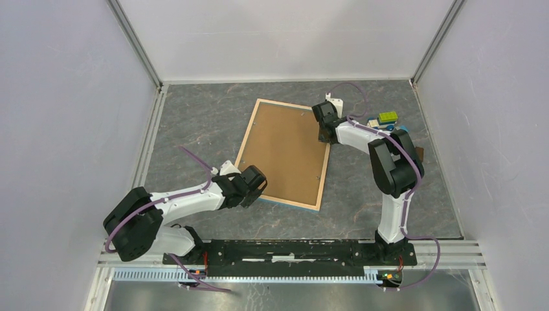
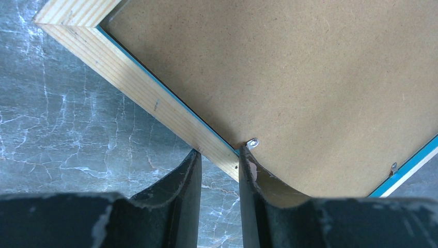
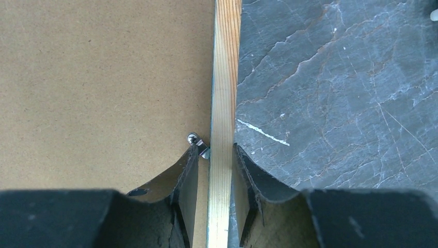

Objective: Put the photo into the frame

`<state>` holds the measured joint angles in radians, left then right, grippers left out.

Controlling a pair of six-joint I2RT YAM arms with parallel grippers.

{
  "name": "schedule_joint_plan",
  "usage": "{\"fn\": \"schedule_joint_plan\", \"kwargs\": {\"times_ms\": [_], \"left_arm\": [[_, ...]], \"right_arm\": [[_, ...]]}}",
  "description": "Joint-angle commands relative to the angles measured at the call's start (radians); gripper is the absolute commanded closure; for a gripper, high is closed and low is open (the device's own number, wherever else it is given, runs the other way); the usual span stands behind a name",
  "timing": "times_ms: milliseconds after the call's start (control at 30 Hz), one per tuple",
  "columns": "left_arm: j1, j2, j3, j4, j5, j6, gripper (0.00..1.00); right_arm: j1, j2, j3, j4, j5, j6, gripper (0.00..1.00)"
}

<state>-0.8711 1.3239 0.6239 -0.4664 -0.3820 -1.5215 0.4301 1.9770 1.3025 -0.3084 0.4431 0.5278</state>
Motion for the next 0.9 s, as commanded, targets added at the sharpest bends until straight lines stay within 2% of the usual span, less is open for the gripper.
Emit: {"fn": "schedule_joint_plan", "kwargs": {"times_ms": [0, 67, 167, 333, 533, 600, 667, 733, 800, 867], "left_arm": [[-0.003, 0.004, -0.021, -0.091, -0.027, 0.030, 0.83], [-0.003, 0.002, -0.024, -0.086, -0.025, 0.036, 0.83], [-0.003, 0.005, -0.022, -0.081, -0.021, 0.053, 0.83], [-0.003, 0.006, -0.021, -0.078, -0.018, 0.069, 0.84], [0.001, 0.003, -0.011, -0.084, -0.033, 0.115, 0.84], [0.012, 0.009, 0.000, -0.081, -0.037, 0.171, 0.83], [0.045, 0.026, 0.017, -0.085, -0.016, 0.252, 0.83], [0.088, 0.037, 0.021, -0.073, 0.027, 0.350, 0.82], [0.122, 0.038, 0.019, -0.053, 0.062, 0.431, 0.81], [0.153, 0.039, 0.017, -0.046, 0.088, 0.502, 0.80]], "right_arm": [[-0.020, 0.040, -0.048, 0.007, -0.091, -0.080, 0.67], [-0.022, 0.036, -0.061, 0.026, -0.107, -0.094, 0.70], [-0.024, 0.032, -0.072, 0.043, -0.120, -0.107, 0.84], [-0.023, 0.039, -0.069, 0.049, -0.132, -0.131, 0.98], [-0.024, 0.025, -0.066, 0.071, -0.175, -0.182, 0.99], [-0.024, -0.009, -0.091, 0.119, -0.235, -0.209, 0.91], [-0.024, -0.088, -0.162, 0.220, -0.301, -0.242, 0.72], [-0.024, -0.181, -0.258, 0.341, -0.332, -0.256, 0.58], [-0.025, -0.259, -0.336, 0.419, -0.325, -0.264, 0.48], [-0.026, -0.312, -0.394, 0.466, -0.297, -0.267, 0.44]]}}
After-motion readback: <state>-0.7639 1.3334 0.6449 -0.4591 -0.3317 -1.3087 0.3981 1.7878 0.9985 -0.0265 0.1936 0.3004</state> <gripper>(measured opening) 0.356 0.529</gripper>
